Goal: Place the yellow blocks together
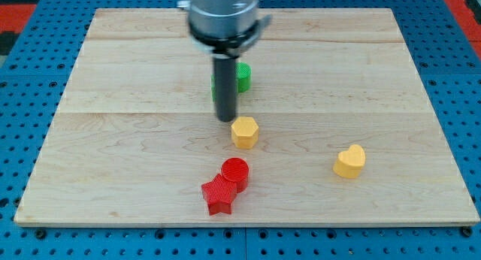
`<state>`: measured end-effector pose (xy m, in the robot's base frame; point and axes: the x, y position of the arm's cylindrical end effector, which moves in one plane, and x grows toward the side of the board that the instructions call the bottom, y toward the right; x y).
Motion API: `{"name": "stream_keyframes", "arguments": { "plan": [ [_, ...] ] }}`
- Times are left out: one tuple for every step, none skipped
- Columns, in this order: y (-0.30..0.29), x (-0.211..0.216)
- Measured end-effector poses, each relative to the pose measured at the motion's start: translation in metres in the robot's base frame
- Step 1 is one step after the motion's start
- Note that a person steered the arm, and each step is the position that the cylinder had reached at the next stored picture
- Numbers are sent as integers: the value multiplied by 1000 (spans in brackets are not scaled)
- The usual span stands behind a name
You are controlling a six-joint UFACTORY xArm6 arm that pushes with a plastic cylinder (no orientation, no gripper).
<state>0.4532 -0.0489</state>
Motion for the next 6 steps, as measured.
{"name": "stream_keyframes", "arguments": {
  "plan": [
    [16, 22],
    [78, 32],
    [120, 35],
    [167, 36],
    [168, 47],
    [168, 43]
  ]
}}
